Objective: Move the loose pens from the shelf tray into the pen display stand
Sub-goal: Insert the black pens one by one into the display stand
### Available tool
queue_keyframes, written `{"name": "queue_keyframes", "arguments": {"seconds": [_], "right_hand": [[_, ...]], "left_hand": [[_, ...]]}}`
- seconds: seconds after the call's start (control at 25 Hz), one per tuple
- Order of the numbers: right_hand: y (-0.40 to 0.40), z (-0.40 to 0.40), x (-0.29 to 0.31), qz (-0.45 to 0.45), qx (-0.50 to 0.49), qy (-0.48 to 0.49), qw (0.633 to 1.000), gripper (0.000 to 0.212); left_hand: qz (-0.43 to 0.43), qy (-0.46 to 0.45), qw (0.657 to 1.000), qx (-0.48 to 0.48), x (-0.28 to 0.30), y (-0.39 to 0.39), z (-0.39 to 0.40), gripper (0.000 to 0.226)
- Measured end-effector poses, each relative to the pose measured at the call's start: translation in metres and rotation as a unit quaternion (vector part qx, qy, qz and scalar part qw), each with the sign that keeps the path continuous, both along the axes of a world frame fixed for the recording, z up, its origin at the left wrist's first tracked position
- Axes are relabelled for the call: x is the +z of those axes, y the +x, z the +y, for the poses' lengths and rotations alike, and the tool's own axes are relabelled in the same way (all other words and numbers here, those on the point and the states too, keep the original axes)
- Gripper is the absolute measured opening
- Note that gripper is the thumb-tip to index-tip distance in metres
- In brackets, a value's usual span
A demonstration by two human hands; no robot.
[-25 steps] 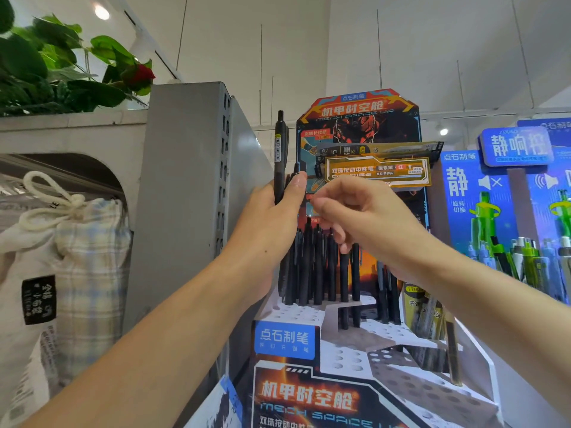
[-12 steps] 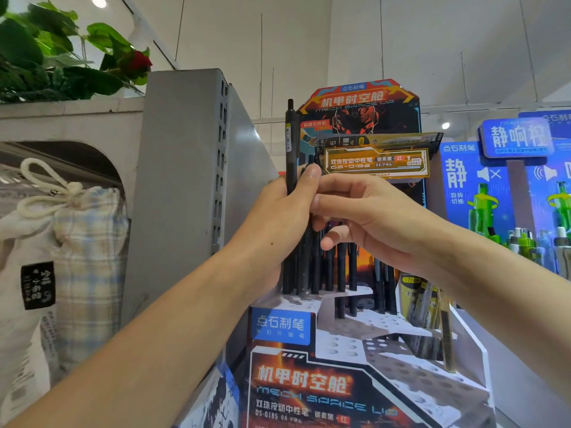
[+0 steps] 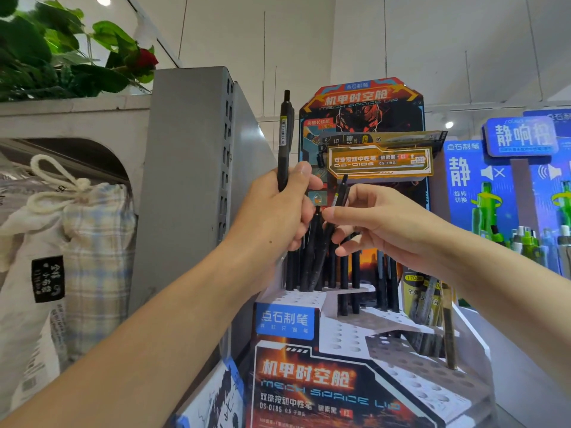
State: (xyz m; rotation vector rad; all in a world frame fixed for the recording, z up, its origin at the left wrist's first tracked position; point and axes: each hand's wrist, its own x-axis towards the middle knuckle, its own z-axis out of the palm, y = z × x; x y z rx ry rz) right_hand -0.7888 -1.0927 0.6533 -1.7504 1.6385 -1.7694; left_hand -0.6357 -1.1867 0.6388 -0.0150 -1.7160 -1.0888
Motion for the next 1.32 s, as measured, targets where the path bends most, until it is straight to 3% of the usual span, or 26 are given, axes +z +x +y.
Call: {"name": "queue_keyframes", "arguments": {"seconds": [0.32,0.56,0.92,1.32], "right_hand": [[0.003,-0.003,-0.003,0.038,-0.047,0.025,0.998,0.029],[0.008,-0.011,-0.011,0.107,-0.091,0.034,0.990,0.032],[0.008,-0.015,-0.016,0.139,-0.132,0.079,0.978,0.030],[0.008,-0.018,-0.016,0.166,-0.150,0.117,0.968,0.032]], "left_hand": [[-0.044,0.009,0.999,0.005,-0.004,0.003,0.002,0.035],[-0.077,0.050,0.996,-0.013,-0.005,0.001,0.004,0.050],[-0.077,0.103,0.989,-0.065,-0.005,-0.003,0.001,0.028],[-0.052,0.077,0.994,-0.060,-0.008,-0.005,-0.004,0.033]]}}
